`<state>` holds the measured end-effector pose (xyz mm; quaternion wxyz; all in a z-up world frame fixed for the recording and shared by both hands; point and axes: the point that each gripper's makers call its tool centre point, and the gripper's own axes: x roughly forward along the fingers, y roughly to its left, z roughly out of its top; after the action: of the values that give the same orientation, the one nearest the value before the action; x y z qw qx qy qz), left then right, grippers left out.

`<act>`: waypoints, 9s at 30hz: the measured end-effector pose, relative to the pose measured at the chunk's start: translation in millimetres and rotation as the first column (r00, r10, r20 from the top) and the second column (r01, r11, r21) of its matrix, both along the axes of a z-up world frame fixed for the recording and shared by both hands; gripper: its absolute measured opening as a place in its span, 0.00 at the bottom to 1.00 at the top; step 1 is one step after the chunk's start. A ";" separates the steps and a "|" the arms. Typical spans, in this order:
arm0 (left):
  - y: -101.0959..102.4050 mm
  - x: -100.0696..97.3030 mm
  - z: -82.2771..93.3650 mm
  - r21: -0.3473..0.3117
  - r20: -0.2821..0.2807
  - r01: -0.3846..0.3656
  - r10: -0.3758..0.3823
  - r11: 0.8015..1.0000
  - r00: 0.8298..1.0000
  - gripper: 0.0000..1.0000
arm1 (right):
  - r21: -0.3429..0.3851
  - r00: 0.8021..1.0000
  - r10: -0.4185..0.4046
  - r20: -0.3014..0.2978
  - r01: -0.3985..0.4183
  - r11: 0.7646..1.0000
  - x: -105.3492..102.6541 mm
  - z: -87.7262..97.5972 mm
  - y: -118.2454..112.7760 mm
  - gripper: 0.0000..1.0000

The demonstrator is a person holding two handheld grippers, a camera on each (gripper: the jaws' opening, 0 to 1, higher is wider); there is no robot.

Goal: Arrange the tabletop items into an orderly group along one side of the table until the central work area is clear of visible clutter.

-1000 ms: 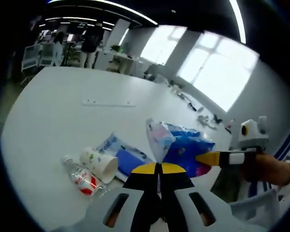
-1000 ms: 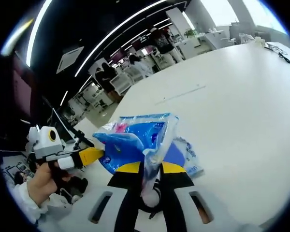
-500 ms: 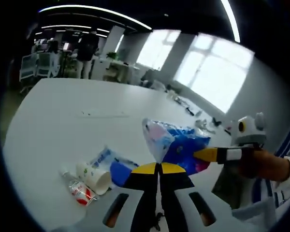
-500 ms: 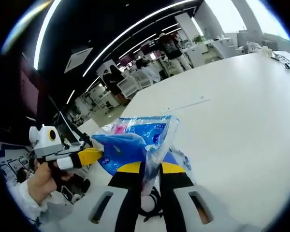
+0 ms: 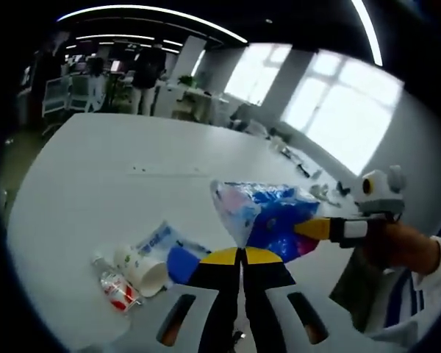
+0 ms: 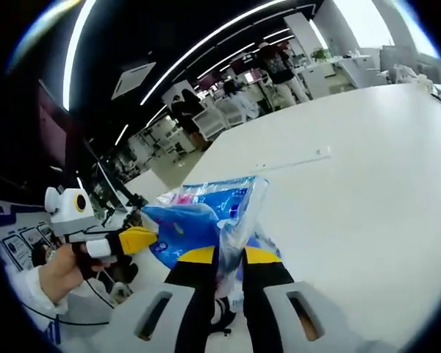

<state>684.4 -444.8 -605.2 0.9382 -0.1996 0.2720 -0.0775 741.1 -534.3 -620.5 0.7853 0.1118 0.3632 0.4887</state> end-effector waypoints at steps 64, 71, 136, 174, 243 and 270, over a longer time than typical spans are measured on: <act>-110.5 127.0 -97.6 0.008 -0.173 0.180 -0.176 0.984 0.969 0.00 | -0.130 0.997 -0.014 0.079 0.024 0.991 140.6 -88.7 -103.9 0.08; -112.8 134.8 -114.1 0.017 -0.196 0.179 -0.172 0.984 0.965 0.00 | -0.156 0.996 0.006 0.089 0.008 0.988 147.2 -106.3 -105.9 0.08; -106.0 140.9 -194.3 -0.064 -0.323 0.053 -0.071 0.997 0.944 0.00 | -0.185 0.993 0.117 0.014 -0.113 0.976 157.1 -187.8 -97.6 0.06; -101.4 143.4 -192.6 -0.067 -0.327 -0.024 0.001 0.997 0.945 0.10 | -0.322 0.961 0.218 0.170 -0.155 0.934 157.6 -187.7 -94.4 0.31; -20.3 21.7 -75.2 0.079 -0.195 -0.029 0.044 0.996 0.980 0.84 | -0.317 0.948 0.087 0.308 0.016 0.948 63.7 -87.4 -97.3 0.87; 41.9 -61.7 -88.0 0.036 -0.222 -0.045 0.052 0.998 0.974 0.83 | -0.325 0.962 0.025 0.273 0.068 0.943 -0.8 -87.6 -83.7 0.84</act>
<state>622.6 -402.9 -693.1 0.9063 -0.1992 0.3718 -0.0274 740.3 -618.0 -708.1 0.8407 -0.0864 0.3272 0.4227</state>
